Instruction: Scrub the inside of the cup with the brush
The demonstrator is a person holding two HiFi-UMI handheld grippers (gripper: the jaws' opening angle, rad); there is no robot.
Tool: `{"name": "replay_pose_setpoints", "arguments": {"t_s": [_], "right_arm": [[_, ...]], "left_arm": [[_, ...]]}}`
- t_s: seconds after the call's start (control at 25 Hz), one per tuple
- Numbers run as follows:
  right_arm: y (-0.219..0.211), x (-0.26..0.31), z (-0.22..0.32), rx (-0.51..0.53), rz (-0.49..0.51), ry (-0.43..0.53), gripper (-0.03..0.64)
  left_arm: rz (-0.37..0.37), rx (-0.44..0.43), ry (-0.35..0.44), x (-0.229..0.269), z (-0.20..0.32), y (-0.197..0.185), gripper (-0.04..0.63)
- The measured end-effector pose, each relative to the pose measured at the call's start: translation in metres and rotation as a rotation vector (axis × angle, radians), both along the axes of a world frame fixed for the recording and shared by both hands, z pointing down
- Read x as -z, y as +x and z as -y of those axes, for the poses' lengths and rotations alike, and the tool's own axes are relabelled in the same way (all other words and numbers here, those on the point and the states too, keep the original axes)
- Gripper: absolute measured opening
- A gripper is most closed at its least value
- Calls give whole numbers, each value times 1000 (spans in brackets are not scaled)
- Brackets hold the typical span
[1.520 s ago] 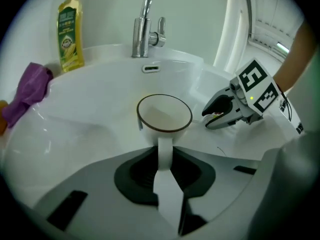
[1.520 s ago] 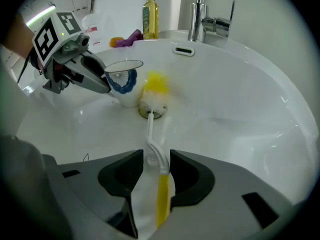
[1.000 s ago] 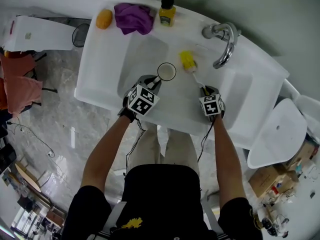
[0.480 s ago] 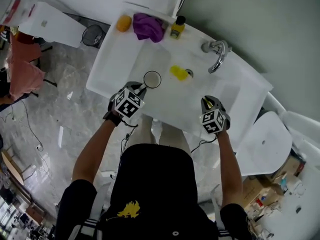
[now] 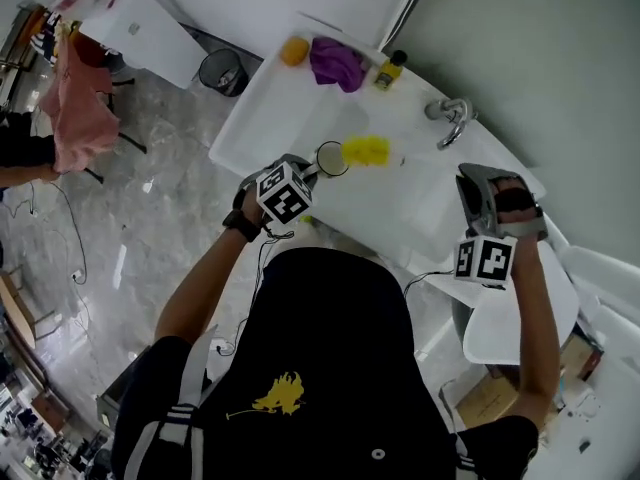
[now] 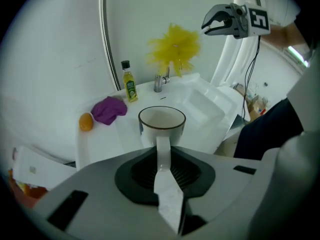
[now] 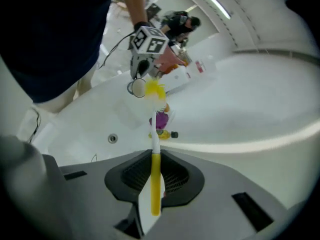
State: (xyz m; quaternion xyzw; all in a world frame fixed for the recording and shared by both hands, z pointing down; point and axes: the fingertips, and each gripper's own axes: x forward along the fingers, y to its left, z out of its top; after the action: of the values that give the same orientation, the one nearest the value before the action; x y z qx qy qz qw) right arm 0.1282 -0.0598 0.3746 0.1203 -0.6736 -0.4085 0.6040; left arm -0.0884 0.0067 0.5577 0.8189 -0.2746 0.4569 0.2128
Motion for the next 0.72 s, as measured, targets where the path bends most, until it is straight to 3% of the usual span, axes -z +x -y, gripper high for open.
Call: {"name": "replay_pose_setpoints", "arguments": {"t_s": [0.12,0.28,0.52,0.72], "right_arm": [[-30,23,12,189,-153,63,75],[-58,39,26,341,-264,107,75],[-84,51,45,511,-451,200,75],[-103,53,46,608,-526,240,75]], "left_arm": [[-72,-8,-91,14,-4,3,71],[-50,-82,-108,22,-4,9,72],[-90,-97,-126,42,11,15,72],[-97,-103,-114,44,26,20,72]]}}
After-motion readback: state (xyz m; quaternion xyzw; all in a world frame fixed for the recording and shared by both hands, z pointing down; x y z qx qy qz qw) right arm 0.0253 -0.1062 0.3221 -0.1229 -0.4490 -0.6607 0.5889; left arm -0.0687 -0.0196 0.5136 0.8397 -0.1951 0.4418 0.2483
